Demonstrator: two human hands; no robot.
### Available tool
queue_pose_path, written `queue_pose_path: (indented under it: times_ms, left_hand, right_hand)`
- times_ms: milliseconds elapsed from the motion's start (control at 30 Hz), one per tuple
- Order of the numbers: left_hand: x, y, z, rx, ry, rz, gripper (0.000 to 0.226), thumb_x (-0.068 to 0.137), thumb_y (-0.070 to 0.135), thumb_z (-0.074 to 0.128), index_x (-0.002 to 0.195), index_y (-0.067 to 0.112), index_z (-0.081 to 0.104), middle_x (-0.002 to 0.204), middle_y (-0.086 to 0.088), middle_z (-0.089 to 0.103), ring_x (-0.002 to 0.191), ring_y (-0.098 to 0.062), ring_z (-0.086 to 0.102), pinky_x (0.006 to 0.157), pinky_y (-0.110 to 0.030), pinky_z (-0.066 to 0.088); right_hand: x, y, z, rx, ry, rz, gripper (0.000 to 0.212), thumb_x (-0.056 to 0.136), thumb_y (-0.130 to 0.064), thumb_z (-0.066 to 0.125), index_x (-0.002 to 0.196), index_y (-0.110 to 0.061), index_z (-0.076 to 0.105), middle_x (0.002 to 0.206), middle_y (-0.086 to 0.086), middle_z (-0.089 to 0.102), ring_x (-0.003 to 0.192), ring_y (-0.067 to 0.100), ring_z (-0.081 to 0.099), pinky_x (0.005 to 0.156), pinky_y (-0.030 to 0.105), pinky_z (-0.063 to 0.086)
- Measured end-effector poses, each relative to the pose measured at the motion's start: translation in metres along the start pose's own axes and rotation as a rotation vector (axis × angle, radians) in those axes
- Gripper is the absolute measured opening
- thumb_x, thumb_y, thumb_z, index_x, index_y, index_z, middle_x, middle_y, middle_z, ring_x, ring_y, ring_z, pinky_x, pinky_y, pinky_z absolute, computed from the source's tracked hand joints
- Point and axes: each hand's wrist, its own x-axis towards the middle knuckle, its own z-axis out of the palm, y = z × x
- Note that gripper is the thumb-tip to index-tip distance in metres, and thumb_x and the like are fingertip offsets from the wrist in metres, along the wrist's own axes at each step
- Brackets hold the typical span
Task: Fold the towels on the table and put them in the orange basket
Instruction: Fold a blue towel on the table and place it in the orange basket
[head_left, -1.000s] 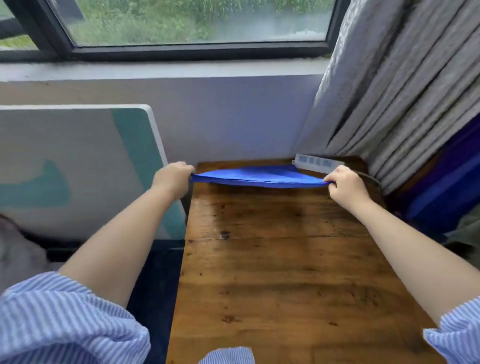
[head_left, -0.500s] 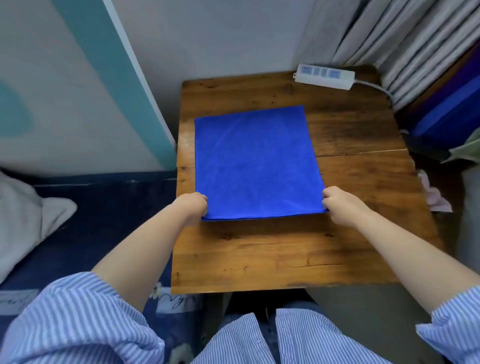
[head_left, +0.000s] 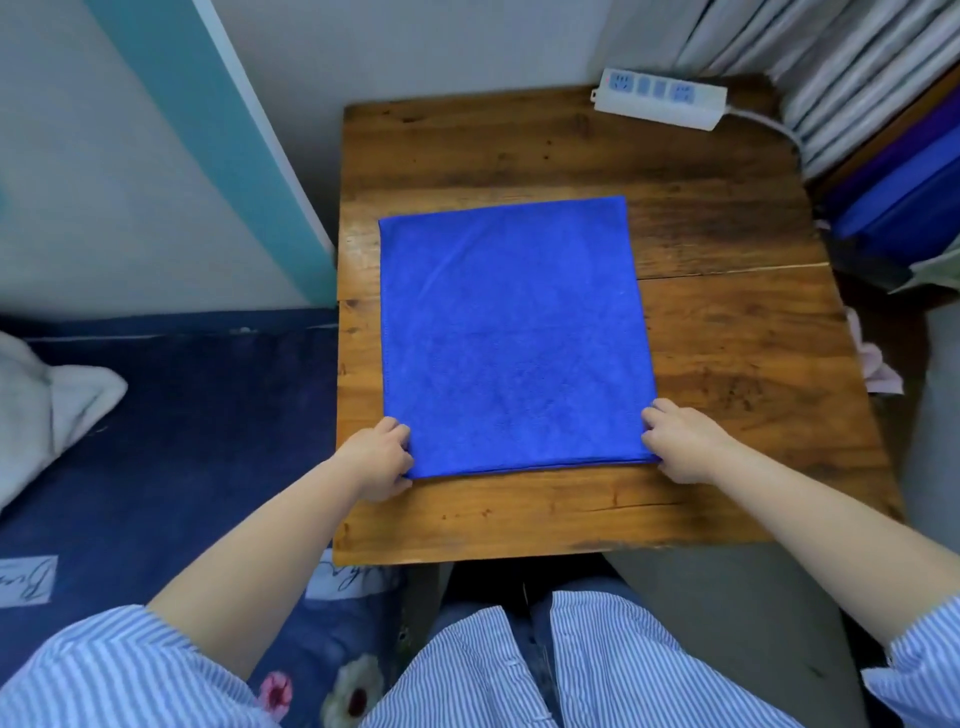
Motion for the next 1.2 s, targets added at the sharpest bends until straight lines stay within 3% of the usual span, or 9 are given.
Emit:
queue_pose_path:
  times_ms: [67, 167, 300, 400, 467, 533, 600, 833, 1200]
  left_hand:
    - [0.004, -0.001, -0.006, -0.024, -0.013, -0.032, 0.041, 0.097, 0.039, 0.033, 0.111, 0.01, 0.059, 0.119, -0.007, 0.049, 0.114, -0.023, 0.041, 0.082, -0.03, 0.041]
    - [0.017, 0.0, -0.023, -0.105, 0.123, -0.107, 0.036, 0.099, 0.033, 0.031, 0.107, 0.008, 0.057, 0.111, -0.009, 0.054, 0.103, -0.024, 0.049, 0.075, -0.032, 0.042]
    - [0.045, 0.001, -0.05, -0.309, 0.379, -0.219, 0.028, 0.097, 0.025, 0.036, 0.106, 0.005, 0.052, 0.112, -0.009, 0.051, 0.106, -0.025, 0.046, 0.071, -0.033, 0.041]
    - [0.074, -0.002, -0.073, -0.438, 0.494, -0.285, 0.027, 0.096, 0.02, 0.037, 0.111, 0.001, 0.049, 0.121, -0.011, 0.047, 0.114, -0.027, 0.042, 0.074, -0.034, 0.039]
    - [0.094, -0.005, -0.086, -0.484, 0.554, -0.312, 0.03, 0.096, 0.017, 0.036, 0.118, 0.0, 0.046, 0.132, -0.014, 0.041, 0.122, -0.027, 0.038, 0.081, -0.034, 0.039]
    - [0.119, -0.009, -0.097, -0.518, 0.598, -0.321, 0.038, 0.097, 0.014, 0.034, 0.133, 0.002, 0.039, 0.147, -0.013, 0.029, 0.137, -0.026, 0.025, 0.101, -0.034, 0.032]
    - [0.142, -0.015, -0.108, -0.52, 0.634, -0.335, 0.044, 0.097, 0.011, 0.031, 0.141, 0.003, 0.03, 0.153, -0.011, 0.02, 0.143, -0.025, 0.014, 0.112, -0.033, 0.02]
    - [0.194, -0.042, -0.122, -0.5, 0.668, -0.44, 0.05, 0.098, 0.023, 0.032, 0.145, 0.009, 0.023, 0.156, -0.007, 0.015, 0.145, -0.024, 0.008, 0.115, -0.04, 0.009]
    - [0.194, -0.102, -0.107, -0.519, 0.701, -0.529, 0.049, 0.096, 0.037, 0.038, 0.143, 0.028, 0.03, 0.156, -0.001, 0.015, 0.145, -0.025, 0.005, 0.115, -0.045, 0.002]
  right_hand:
    - [0.006, 0.002, -0.008, -0.017, -0.029, -0.008, 0.036, 0.09, -0.038, 0.048, 0.111, -0.01, 0.059, 0.115, 0.005, 0.053, 0.114, 0.023, 0.043, 0.084, 0.032, 0.042]
    - [0.019, 0.006, -0.025, 0.004, 0.046, 0.009, 0.039, 0.095, -0.039, 0.037, 0.106, -0.009, 0.059, 0.11, 0.007, 0.059, 0.109, 0.023, 0.051, 0.083, 0.033, 0.042]
    - [0.049, 0.003, -0.048, 0.166, 0.376, -0.011, 0.026, 0.093, -0.02, 0.044, 0.097, 0.0, 0.06, 0.103, 0.014, 0.059, 0.102, 0.029, 0.053, 0.08, 0.035, 0.044]
    - [0.08, 0.0, -0.069, 0.335, 0.606, -0.051, 0.004, 0.07, 0.008, 0.064, 0.07, 0.01, 0.061, 0.078, 0.026, 0.062, 0.075, 0.041, 0.062, 0.061, 0.043, 0.052]
    - [0.103, -0.002, -0.079, 0.394, 0.637, -0.012, 0.011, 0.074, 0.009, 0.058, 0.083, 0.011, 0.063, 0.095, 0.03, 0.063, 0.095, 0.047, 0.06, 0.078, 0.05, 0.05]
    - [0.132, 0.001, -0.088, 0.421, 0.622, 0.037, 0.029, 0.088, -0.002, 0.046, 0.114, 0.006, 0.057, 0.13, 0.026, 0.05, 0.128, 0.042, 0.039, 0.106, 0.05, 0.03]
    - [0.16, 0.006, -0.098, 0.44, 0.61, 0.057, 0.041, 0.095, -0.015, 0.036, 0.134, -0.003, 0.042, 0.148, 0.016, 0.03, 0.141, 0.031, 0.019, 0.115, 0.044, 0.01]
    - [0.226, 0.028, -0.118, 0.431, 0.589, 0.127, 0.052, 0.096, -0.033, 0.033, 0.145, -0.018, 0.022, 0.157, 0.004, 0.01, 0.145, 0.024, 0.004, 0.116, 0.043, -0.002]
    - [0.227, 0.09, -0.107, 0.397, 0.591, 0.15, 0.055, 0.093, -0.045, 0.037, 0.143, -0.026, 0.026, 0.156, 0.001, 0.016, 0.144, 0.025, 0.009, 0.114, 0.043, -0.001]
